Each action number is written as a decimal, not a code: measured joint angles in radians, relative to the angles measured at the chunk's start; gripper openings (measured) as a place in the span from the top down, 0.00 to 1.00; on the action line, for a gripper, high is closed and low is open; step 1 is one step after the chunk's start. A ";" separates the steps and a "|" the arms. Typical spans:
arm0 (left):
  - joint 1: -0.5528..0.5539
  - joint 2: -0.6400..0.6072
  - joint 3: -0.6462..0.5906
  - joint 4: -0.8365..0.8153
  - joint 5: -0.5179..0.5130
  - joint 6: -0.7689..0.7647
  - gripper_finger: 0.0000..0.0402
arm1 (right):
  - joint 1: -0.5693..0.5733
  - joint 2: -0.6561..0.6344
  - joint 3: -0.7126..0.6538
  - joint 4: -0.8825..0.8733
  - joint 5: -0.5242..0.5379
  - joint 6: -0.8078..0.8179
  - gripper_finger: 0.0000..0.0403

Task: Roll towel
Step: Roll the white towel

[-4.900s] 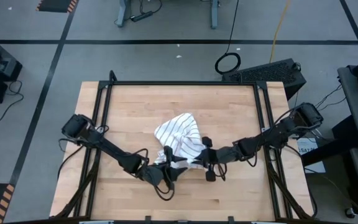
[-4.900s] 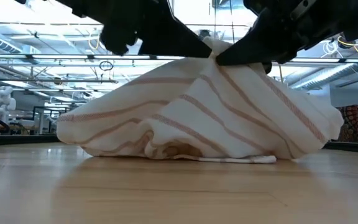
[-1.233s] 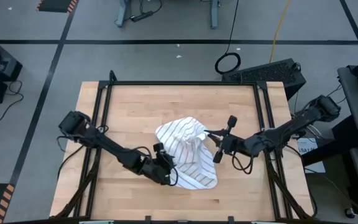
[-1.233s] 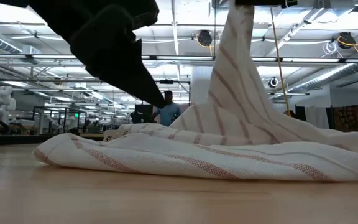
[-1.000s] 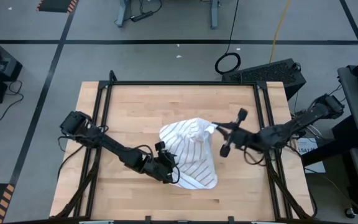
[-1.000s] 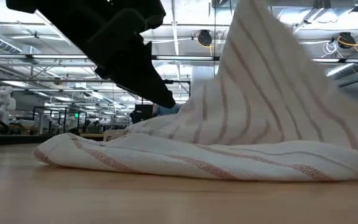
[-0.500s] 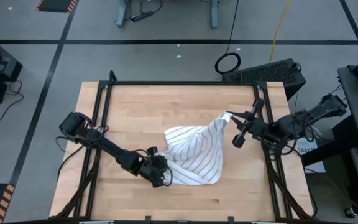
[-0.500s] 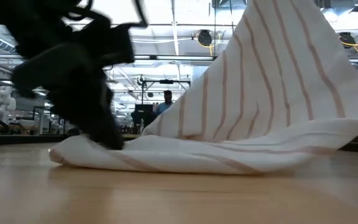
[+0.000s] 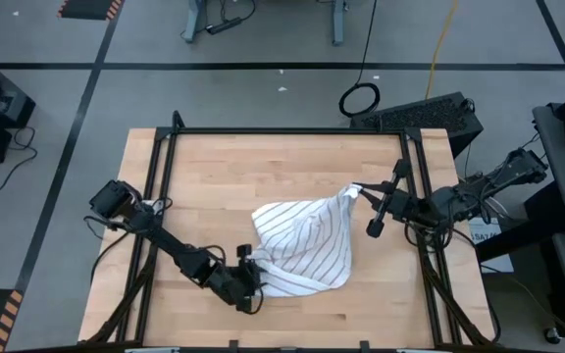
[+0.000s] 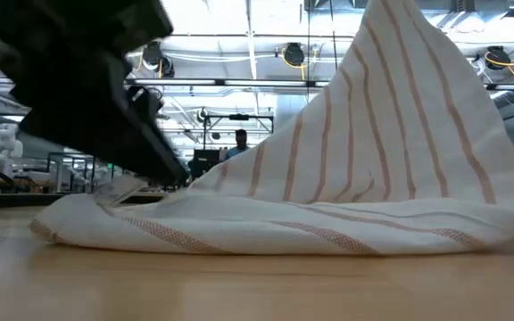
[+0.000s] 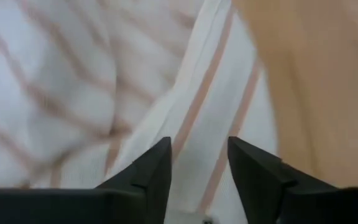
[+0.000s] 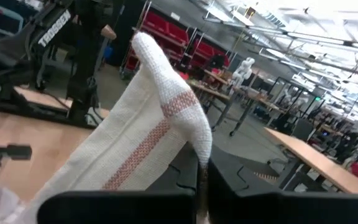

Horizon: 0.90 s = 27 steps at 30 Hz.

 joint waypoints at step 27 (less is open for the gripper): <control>0.268 -0.073 0.176 0.802 -0.228 0.721 0.53 | -0.047 0.114 0.000 0.225 -0.049 0.045 0.99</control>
